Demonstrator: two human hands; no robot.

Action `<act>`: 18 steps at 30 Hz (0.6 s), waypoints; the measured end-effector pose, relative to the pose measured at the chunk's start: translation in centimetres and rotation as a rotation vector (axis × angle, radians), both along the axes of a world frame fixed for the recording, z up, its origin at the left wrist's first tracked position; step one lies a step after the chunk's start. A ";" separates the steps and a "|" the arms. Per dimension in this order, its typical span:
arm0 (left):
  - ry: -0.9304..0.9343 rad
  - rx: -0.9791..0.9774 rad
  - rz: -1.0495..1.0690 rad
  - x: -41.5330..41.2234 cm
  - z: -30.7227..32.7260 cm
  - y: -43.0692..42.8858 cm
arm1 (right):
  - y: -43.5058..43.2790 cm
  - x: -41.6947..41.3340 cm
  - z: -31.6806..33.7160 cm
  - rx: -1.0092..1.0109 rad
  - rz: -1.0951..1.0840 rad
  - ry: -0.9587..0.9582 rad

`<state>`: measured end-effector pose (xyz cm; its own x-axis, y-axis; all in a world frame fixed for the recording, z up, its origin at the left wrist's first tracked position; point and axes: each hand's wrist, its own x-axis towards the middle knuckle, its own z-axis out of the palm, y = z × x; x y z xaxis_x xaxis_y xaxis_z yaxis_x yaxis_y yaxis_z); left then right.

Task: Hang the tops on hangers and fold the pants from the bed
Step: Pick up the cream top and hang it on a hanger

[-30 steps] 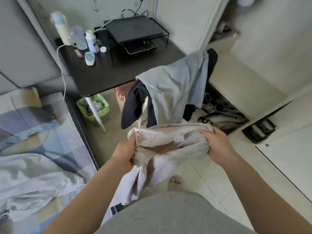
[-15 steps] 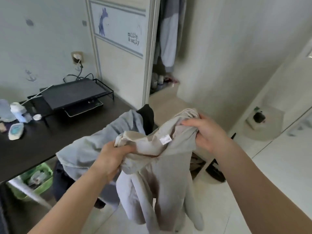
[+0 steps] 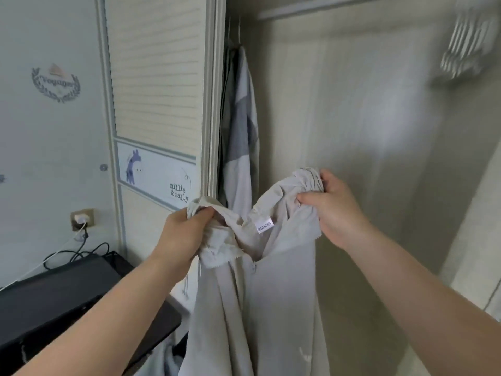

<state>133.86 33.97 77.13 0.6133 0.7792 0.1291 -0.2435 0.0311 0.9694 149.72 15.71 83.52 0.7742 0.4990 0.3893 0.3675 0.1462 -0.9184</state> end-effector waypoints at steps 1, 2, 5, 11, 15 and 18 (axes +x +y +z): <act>-0.032 0.014 -0.014 1.3 1.4 1.0 | 0.8 1.0 1.5 -0.003 -0.059 -0.061; -0.058 0.028 -0.027 2.6 2.9 2.0 | 1.6 2.0 3.2 -0.007 -0.120 -0.117; -0.112 0.094 -0.074 6.2 7.9 4.4 | 3.6 4.8 8.3 -0.024 -0.257 -0.251; -0.213 0.244 -0.168 13.6 18.3 8.3 | 5.6 10.2 17.9 -0.077 -0.453 -0.445; -0.238 0.325 -0.173 18.7 24.6 9.3 | 5.6 13.8 24.3 -0.195 -0.595 -0.585; -0.238 0.382 -0.168 21.9 29.2 9.0 | 5.3 15.8 29.1 -0.263 -0.705 -0.674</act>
